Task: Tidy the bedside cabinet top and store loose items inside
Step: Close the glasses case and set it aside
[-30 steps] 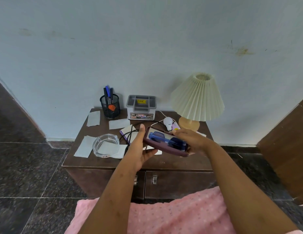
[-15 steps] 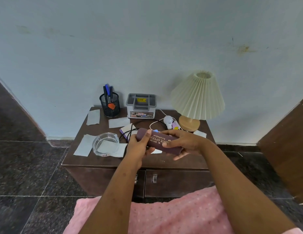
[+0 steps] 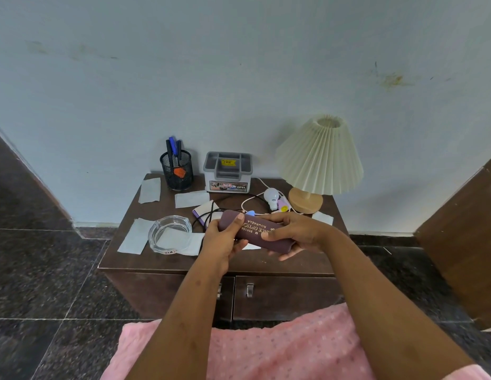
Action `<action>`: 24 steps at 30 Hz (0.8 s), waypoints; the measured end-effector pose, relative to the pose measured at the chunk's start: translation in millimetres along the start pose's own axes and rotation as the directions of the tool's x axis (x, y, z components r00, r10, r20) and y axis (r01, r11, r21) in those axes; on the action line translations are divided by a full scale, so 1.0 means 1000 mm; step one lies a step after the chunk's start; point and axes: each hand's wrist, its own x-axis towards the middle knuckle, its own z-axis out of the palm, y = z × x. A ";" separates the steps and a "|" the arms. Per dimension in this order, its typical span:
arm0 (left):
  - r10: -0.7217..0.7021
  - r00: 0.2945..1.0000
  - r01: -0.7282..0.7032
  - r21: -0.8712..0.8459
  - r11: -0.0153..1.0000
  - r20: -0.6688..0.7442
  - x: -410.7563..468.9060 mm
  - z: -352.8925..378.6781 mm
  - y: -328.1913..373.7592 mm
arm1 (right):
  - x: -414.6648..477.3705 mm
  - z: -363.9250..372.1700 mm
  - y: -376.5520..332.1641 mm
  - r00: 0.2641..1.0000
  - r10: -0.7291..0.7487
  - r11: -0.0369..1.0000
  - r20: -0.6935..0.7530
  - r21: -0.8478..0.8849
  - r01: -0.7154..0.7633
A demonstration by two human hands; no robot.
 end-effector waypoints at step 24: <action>-0.141 0.960 0.136 0.037 0.990 0.242 -0.014 0.027 -0.018 | -0.005 -0.001 0.003 0.986 0.158 0.987 -0.054 0.001 -0.158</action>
